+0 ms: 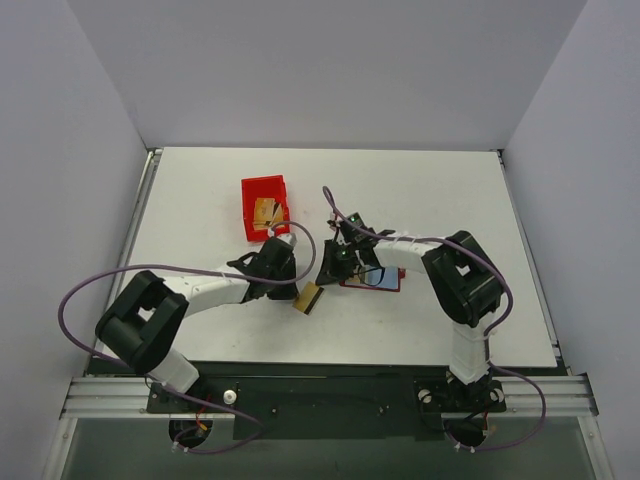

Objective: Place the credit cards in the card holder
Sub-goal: Move the credit card to the corner of the board.

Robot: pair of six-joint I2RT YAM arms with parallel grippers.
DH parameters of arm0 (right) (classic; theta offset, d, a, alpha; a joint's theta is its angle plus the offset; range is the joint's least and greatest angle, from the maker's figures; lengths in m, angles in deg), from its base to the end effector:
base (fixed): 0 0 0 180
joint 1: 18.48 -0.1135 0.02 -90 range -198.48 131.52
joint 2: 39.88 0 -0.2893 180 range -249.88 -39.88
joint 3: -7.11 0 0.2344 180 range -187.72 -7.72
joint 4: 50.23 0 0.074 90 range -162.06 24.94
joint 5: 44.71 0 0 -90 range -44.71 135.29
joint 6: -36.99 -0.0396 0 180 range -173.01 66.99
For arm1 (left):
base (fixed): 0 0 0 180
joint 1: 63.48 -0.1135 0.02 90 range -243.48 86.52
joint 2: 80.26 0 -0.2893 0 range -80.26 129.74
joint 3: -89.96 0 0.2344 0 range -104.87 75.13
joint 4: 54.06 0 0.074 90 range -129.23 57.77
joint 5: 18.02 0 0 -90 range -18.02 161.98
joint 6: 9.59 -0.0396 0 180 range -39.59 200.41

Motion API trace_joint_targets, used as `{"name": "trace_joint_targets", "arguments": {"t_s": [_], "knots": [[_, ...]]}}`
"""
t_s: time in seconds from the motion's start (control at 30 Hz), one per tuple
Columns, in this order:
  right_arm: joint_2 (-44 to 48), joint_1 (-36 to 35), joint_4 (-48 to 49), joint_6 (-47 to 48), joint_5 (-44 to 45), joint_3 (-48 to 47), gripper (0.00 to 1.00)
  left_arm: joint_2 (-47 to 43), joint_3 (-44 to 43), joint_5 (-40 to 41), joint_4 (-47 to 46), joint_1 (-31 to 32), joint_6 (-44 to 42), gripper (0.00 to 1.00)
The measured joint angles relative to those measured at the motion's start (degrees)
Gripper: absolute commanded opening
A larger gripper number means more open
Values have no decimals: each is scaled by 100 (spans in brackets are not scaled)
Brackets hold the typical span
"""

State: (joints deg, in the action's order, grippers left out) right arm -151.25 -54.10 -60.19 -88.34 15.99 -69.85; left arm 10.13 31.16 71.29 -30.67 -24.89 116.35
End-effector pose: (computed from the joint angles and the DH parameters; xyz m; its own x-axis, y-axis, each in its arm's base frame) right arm 0.3109 0.2466 0.1746 -0.9219 -0.0401 -0.3853 -0.3176 0.6476 0.6926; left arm 0.2239 -0.1793 0.1870 -0.8875 -0.0426 -0.4588 0.1336 0.9291 -0.3448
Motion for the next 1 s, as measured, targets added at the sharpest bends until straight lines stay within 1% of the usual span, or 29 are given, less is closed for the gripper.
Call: {"name": "trace_joint_targets", "arguments": {"t_s": [0.37,0.73,1.0], "knots": [[184,-221,555,-166,-120,470,0,-627,636,50,-48,166,275,0],[385,-507,874,-223,-151,855,0,-1036,970,387,20,789,601,0],[627,-658,815,-177,-195,1147,0,-1670,1405,649,299,1069,918,0]]}}
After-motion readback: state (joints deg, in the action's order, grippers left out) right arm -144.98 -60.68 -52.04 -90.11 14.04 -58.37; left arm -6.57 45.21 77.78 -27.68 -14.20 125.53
